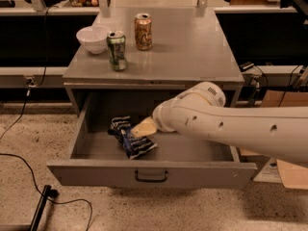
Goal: Pick blue chip bag from top drawer and place on counter
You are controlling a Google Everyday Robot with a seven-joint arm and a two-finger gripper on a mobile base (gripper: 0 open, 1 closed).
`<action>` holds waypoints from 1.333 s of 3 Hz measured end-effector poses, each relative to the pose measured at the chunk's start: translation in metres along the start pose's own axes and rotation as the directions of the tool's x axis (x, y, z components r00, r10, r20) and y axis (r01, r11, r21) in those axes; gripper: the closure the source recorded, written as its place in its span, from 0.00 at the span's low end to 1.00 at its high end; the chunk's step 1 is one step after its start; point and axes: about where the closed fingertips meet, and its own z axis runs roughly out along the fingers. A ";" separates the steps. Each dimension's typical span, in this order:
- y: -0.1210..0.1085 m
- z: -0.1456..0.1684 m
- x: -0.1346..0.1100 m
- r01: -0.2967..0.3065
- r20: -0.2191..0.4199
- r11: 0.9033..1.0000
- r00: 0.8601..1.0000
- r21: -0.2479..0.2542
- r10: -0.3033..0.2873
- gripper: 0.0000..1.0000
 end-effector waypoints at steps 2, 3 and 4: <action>0.048 0.016 0.003 -0.113 -0.015 0.978 0.994 -0.172 0.113 0.00; 0.074 0.024 -0.002 -0.150 -0.047 0.945 0.989 -0.292 0.142 0.00; 0.093 0.032 0.001 -0.123 -0.076 0.937 0.992 -0.327 0.104 0.00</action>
Offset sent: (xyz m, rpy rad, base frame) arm -0.0229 0.0620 -0.0107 0.3203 0.2383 0.0926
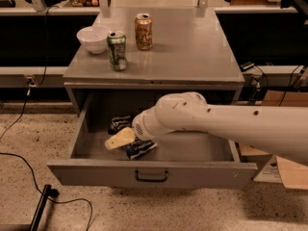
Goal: Pick blue chip bag from top drawer and place on counter
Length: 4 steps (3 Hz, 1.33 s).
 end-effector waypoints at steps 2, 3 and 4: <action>-0.002 0.026 0.029 0.060 -0.092 0.996 0.994 0.070 -0.054 0.42; 0.003 0.030 0.028 0.053 -0.106 0.998 0.993 0.037 -0.049 0.65; 0.002 0.020 0.011 0.082 -0.096 0.997 0.992 -0.008 -0.082 0.88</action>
Offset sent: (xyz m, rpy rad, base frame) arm -0.0080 -0.0045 -0.0539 -0.1768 0.0003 0.0062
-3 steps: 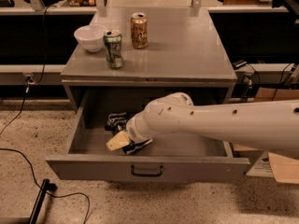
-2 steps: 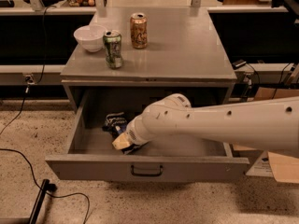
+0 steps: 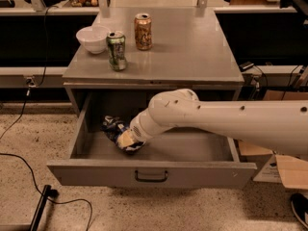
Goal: Pick blue chip bag from top drawer and place on counter
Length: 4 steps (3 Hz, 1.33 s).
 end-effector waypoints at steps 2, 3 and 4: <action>-0.052 -0.077 -0.028 -0.003 0.142 1.000 0.990 -0.024 0.006 1.00; -0.078 -0.117 -0.013 0.011 0.179 0.999 0.984 -0.050 -0.002 1.00; -0.093 -0.148 -0.005 0.058 0.197 0.995 0.980 -0.086 -0.040 1.00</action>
Offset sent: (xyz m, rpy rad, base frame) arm 0.0453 -0.1198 0.1154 0.1826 -0.1701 0.0304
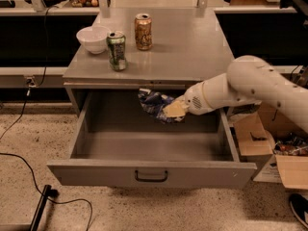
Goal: Pick blue chip bag from top drawer and place on counter
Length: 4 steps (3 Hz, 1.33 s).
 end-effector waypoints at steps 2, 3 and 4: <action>-0.001 -0.060 -0.052 0.123 0.118 0.992 0.986 -0.036 -0.118 1.00; -0.004 -0.079 -0.086 0.190 0.141 0.981 0.973 -0.026 -0.184 1.00; -0.024 -0.094 -0.109 0.209 0.151 0.978 0.967 -0.001 -0.206 1.00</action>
Offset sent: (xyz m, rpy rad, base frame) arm 0.0201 -0.0244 0.1447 0.1438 -0.2603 0.1384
